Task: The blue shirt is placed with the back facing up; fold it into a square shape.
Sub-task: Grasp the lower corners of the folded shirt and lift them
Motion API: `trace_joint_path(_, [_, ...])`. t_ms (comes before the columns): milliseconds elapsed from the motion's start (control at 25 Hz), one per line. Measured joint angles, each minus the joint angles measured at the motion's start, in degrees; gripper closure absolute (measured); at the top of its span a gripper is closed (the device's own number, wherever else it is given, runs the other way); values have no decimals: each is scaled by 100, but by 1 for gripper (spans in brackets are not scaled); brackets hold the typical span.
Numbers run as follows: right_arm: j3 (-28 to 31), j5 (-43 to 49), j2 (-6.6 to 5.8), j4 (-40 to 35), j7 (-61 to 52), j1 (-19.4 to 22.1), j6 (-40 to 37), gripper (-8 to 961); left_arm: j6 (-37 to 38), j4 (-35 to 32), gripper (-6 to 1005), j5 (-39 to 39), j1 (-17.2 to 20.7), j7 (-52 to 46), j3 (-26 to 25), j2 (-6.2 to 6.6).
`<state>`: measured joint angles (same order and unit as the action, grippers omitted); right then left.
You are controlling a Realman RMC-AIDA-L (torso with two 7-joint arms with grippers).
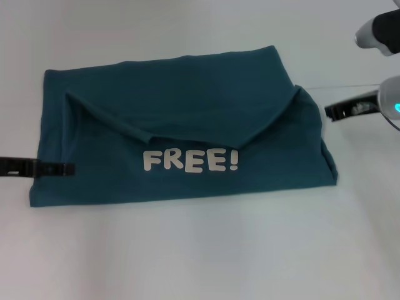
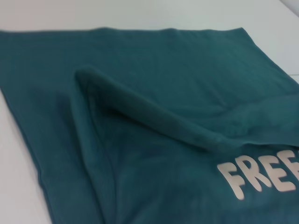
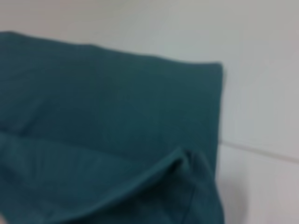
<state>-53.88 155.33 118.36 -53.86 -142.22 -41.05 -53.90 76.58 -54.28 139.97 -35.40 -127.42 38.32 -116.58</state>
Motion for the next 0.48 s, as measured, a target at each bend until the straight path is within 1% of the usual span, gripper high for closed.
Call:
trace_joint_path(40, [0, 0, 0, 0, 0, 0, 0, 927, 81, -29, 81, 20, 6, -24, -43, 7])
trace_joint_path(160, [-2, 9, -8, -419, -35, 123, -905, 850, 412, -234, 82, 80, 72, -147, -317, 11])
trace_joint_path(240, [-4, 32, -1, -709, -36, 195, -1469, 798, 542, -378, 84, 116, 115, -319, -447, 36])
trace_joint_path(360, [-29, 61, 56, -1074, -43, 305, -2063, 653, 637, -502, 86, 273, 121, -537, -612, 92])
trace_joint_path(480, [-39, 63, 108, -1361, -48, 396, -2389, 507, 637, -526, 88, 578, 51, -642, -672, 115])
